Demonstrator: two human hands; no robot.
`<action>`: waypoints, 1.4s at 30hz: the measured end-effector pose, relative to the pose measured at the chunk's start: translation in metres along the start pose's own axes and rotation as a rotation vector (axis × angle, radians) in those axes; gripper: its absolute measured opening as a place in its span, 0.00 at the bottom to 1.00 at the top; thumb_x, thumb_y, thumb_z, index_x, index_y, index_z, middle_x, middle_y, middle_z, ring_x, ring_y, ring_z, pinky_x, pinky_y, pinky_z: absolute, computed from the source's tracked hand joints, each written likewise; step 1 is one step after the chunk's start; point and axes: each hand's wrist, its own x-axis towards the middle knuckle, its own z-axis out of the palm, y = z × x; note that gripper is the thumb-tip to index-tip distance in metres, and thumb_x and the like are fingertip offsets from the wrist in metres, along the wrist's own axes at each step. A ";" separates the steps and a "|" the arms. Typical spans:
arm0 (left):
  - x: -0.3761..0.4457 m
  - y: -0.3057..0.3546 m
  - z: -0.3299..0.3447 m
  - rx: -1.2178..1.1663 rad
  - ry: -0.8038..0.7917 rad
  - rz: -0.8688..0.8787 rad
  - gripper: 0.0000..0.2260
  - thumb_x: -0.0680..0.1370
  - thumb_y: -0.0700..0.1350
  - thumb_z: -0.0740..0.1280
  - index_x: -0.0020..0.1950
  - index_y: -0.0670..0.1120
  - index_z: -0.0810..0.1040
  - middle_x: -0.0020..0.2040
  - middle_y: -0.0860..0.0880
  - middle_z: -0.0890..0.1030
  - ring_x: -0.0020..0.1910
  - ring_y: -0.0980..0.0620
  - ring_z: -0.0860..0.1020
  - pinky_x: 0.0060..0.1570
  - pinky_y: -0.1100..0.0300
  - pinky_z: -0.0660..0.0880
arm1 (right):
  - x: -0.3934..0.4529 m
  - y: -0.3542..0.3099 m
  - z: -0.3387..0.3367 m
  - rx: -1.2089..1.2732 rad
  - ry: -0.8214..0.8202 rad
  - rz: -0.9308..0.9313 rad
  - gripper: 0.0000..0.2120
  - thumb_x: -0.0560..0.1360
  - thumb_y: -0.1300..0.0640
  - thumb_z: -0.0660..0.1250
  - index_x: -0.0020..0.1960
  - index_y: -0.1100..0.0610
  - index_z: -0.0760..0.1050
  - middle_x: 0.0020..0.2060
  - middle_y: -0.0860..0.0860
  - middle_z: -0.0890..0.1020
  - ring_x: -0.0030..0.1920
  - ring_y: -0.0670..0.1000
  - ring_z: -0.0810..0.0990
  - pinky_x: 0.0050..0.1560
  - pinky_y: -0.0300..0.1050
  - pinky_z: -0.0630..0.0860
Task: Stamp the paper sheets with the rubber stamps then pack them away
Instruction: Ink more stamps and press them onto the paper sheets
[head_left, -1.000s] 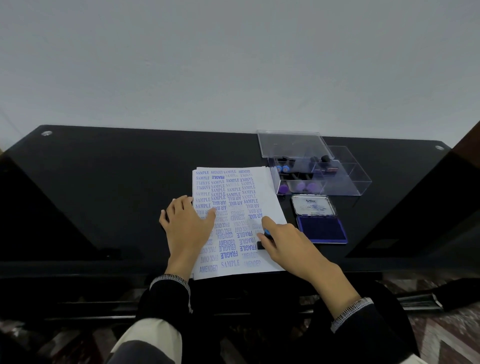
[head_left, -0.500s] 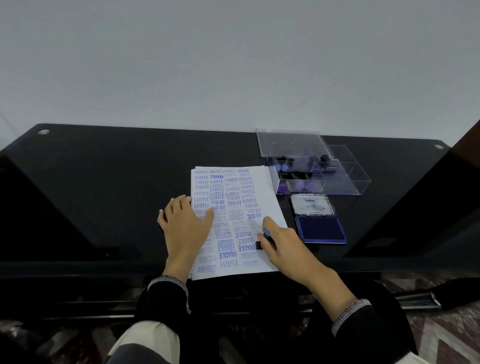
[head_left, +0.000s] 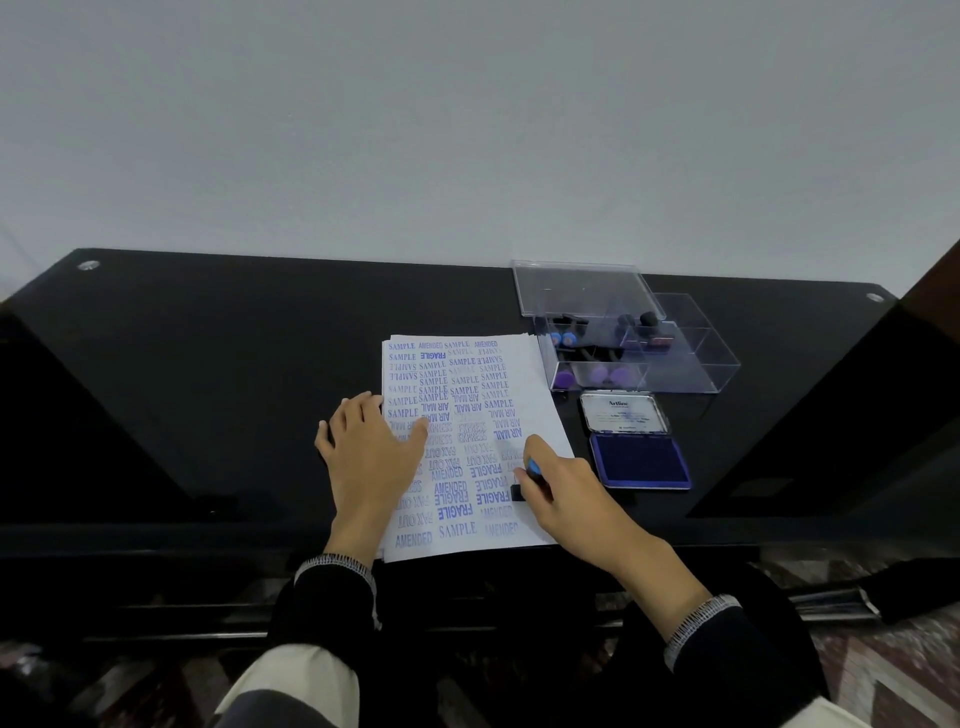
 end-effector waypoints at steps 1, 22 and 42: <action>0.000 0.000 0.000 0.002 0.001 0.000 0.28 0.75 0.61 0.65 0.68 0.45 0.69 0.71 0.48 0.69 0.74 0.48 0.61 0.74 0.45 0.49 | 0.000 0.000 0.000 -0.015 0.002 -0.002 0.10 0.80 0.54 0.58 0.45 0.53 0.59 0.27 0.53 0.69 0.28 0.55 0.63 0.31 0.43 0.62; -0.001 0.000 -0.001 0.007 -0.012 0.001 0.28 0.76 0.61 0.64 0.69 0.45 0.69 0.72 0.49 0.68 0.75 0.48 0.59 0.74 0.45 0.48 | 0.001 0.000 0.006 -0.069 0.069 -0.009 0.11 0.80 0.55 0.58 0.43 0.53 0.57 0.24 0.48 0.65 0.27 0.54 0.62 0.29 0.46 0.61; 0.000 -0.001 -0.002 0.010 -0.022 0.004 0.28 0.76 0.61 0.63 0.70 0.45 0.69 0.72 0.48 0.68 0.74 0.48 0.60 0.75 0.45 0.49 | 0.000 -0.002 0.008 -0.077 0.074 0.010 0.11 0.80 0.54 0.58 0.43 0.52 0.57 0.25 0.48 0.65 0.27 0.53 0.61 0.28 0.44 0.60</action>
